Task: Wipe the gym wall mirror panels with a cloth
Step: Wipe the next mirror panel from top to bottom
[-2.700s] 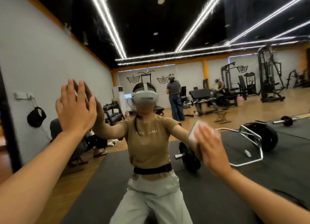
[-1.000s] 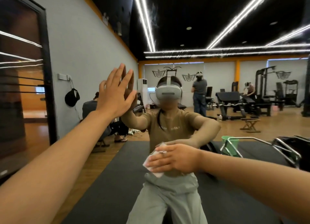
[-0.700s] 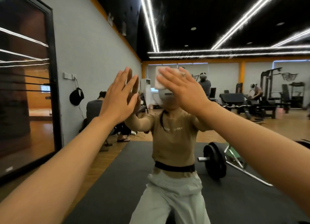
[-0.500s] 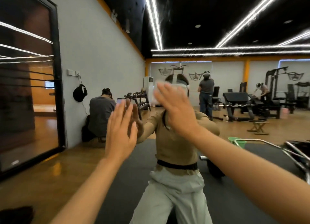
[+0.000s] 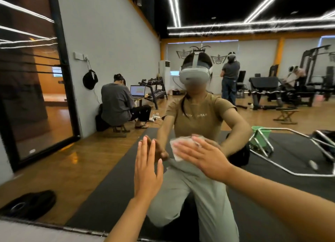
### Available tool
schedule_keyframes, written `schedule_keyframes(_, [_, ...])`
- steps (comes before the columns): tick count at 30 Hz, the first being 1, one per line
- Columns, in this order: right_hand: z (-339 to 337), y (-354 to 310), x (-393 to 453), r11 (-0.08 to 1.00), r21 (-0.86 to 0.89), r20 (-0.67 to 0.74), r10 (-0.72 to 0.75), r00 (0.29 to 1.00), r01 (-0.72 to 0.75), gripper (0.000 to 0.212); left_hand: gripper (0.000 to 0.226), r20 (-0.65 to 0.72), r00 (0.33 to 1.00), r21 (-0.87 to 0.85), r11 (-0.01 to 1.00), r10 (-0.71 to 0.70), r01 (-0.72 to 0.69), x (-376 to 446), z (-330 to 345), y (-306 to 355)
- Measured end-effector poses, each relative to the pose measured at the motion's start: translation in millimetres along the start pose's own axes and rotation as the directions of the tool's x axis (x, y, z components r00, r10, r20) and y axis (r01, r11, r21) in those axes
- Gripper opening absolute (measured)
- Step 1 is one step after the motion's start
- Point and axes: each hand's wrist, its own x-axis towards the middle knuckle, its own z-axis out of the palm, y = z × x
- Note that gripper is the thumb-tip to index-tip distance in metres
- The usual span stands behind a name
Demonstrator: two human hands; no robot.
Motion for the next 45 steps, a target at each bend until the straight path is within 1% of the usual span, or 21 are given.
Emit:
schedule_keyframes(2, [-19.4,48.2,23.2,0.976,0.057,-0.147,0.217,0.965,-0.211,0.062,0.066,-0.008,1.0,-0.004,1.0,-0.019,0.019,-0.1,1.5,1.5])
schedule_keyframes(4, [-38.1,88.4,37.8,0.912,0.13,-0.214,0.41,0.887,-0.39,0.062,0.067,-0.017,0.998,-0.024,0.998,-0.057,0.057,-0.4,4.4,6.6])
schedule_keyframes(7, [-43.9,104.4,38.1,0.827,0.195,-0.266,0.563,0.783,-0.528,0.065,0.071,-0.032,0.995,-0.058,0.994,-0.095,0.093,-0.9,7.0,13.1])
schedule_keyframes(9, [-32.9,81.4,21.5,0.828,0.226,-0.27,0.56,0.783,-0.514,0.067,0.071,-0.044,0.993,-0.05,0.993,-0.108,0.106,-0.4,8.0,13.8])
schedule_keyframes(10, [-22.6,61.3,5.7,0.858,0.217,-0.244,0.509,0.826,-0.465,0.067,0.07,-0.049,0.992,-0.047,0.992,-0.116,0.114,-0.2,9.0,14.6])
schedule_keyframes(13, [9.0,-4.9,-64.5,0.99,0.046,-0.048,0.134,0.99,-0.132,0.072,0.07,-0.064,0.986,-0.046,0.988,-0.152,0.15,0.3,10.0,19.7])
schedule_keyframes(15, [19.1,-30.0,-110.3,0.998,-0.026,0.124,-0.052,0.991,0.056,0.078,0.073,-0.073,0.983,-0.042,0.985,-0.171,0.168,-0.2,10.3,24.6])
schedule_keyframes(18, [15.9,-24.5,-125.8,0.992,-0.011,0.227,-0.118,0.967,0.124,0.074,0.078,-0.093,0.978,-0.039,0.982,-0.187,0.184,-0.7,9.7,31.7])
schedule_keyframes(20, [5.3,-0.1,-111.1,0.998,0.043,0.157,-0.053,0.986,0.047,0.071,0.085,-0.101,0.974,-0.064,0.978,-0.204,0.198,0.4,9.2,38.8])
schedule_keyframes(22, [-13.6,40.3,-87.2,0.986,0.109,0.025,0.123,0.992,-0.125,0.068,0.092,-0.106,0.97,-0.086,0.974,-0.219,0.21,2.0,8.6,46.3])
schedule_keyframes(23, [-24.2,64.6,-75.5,0.963,0.141,-0.051,0.241,0.969,-0.232,0.067,0.095,-0.106,0.968,-0.09,0.971,-0.229,0.22,3.4,8.7,49.7])
schedule_keyframes(25, [-45.2,109.2,-56.3,0.872,0.204,-0.151,0.477,0.866,-0.445,0.07,0.098,-0.104,0.963,-0.085,0.967,-0.248,0.24,4.9,10.1,53.7])
schedule_keyframes(27, [-53.9,130.5,-46.8,0.783,0.256,-0.189,0.615,0.765,-0.566,0.072,0.097,-0.105,0.96,-0.081,0.965,-0.259,0.251,5.0,11.3,54.4])
schedule_keyframes(29, [-48.6,122.4,-53.0,0.764,0.286,-0.203,0.638,0.743,-0.578,0.071,0.096,-0.111,0.96,-0.077,0.965,-0.259,0.251,5.2,12.1,53.7])
schedule_keyframes(32, [-24.9,75.7,-98.1,0.834,0.236,-0.167,0.541,0.824,-0.499,0.073,0.096,-0.114,0.961,-0.058,0.968,-0.25,0.245,4.6,12.1,52.6])
schedule_keyframes(35, [-4.5,21.9,-167.8,0.943,0.122,0.006,0.311,0.95,-0.309,0.082,0.095,-0.118,0.963,-0.051,0.97,-0.243,0.239,4.4,11.1,51.7])
schedule_keyframes(37, [-1.5,2.0,-204.3,0.969,0.089,0.144,0.215,0.966,-0.229,0.086,0.095,-0.121,0.961,-0.048,0.969,-0.247,0.243,4.7,11.0,51.5])
schedule_keyframes(39, [-7.0,5.9,-214.6,0.972,0.101,0.208,0.19,0.959,-0.214,0.087,0.094,-0.123,0.959,-0.05,0.967,-0.256,0.251,5.3,10.5,52.5])
schedule_keyframes(42, [-19.1,39.3,-191.2,0.922,0.205,0.114,0.312,0.943,-0.329,0.087,0.093,-0.11,0.956,-0.083,0.961,-0.272,0.264,6.5,11.1,56.7])
schedule_keyframes(43, [-24.4,57.5,-177.6,0.874,0.24,0.059,0.422,0.905,-0.423,0.082,0.093,-0.103,0.954,-0.104,0.957,-0.28,0.269,7.2,11.1,59.4])
schedule_keyframes(45, [-38.5,101.3,-147.8,0.739,0.3,-0.04,0.641,0.766,-0.603,0.067,0.092,-0.096,0.949,-0.138,0.949,-0.299,0.285,9.1,10.7,63.9])
